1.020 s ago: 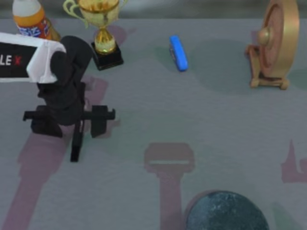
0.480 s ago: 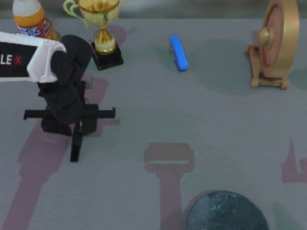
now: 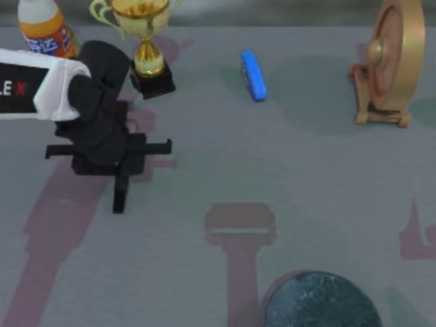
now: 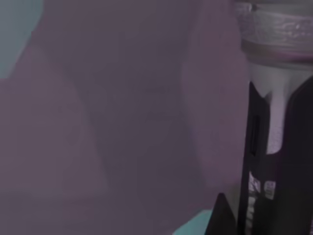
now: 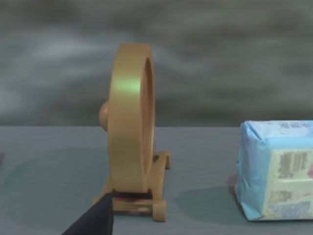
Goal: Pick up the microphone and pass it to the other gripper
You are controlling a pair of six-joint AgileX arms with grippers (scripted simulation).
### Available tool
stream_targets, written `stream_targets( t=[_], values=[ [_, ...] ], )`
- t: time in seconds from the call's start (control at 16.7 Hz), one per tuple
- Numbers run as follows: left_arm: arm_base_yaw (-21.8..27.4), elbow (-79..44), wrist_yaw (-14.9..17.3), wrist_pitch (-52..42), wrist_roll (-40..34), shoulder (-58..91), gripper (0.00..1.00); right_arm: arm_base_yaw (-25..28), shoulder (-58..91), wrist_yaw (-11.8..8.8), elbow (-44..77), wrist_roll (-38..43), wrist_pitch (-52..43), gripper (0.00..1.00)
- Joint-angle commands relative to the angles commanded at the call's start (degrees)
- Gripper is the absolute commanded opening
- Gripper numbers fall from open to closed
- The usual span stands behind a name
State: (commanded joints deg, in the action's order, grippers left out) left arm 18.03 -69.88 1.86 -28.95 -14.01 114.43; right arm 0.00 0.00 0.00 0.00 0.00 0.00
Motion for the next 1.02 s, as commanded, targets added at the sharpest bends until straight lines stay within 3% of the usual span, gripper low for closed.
stream_targets(
  t=[0.24,0.72,1.02],
  values=[
    [-0.60,4.11,6.45,16.08,3.15,-3.16,0.00,0.00,0.00,0.00,0.00,0.00,0.00,1.00],
    [-2.16,15.97,21.95,57.68,10.87,-12.69,0.00,0.00,0.00,0.00,0.00,0.00,0.00,1.00],
    [-2.93,20.37,28.30,72.47,14.53,-18.80,0.00,0.00,0.00,0.00,0.00,0.00,0.00,1.00]
  ],
)
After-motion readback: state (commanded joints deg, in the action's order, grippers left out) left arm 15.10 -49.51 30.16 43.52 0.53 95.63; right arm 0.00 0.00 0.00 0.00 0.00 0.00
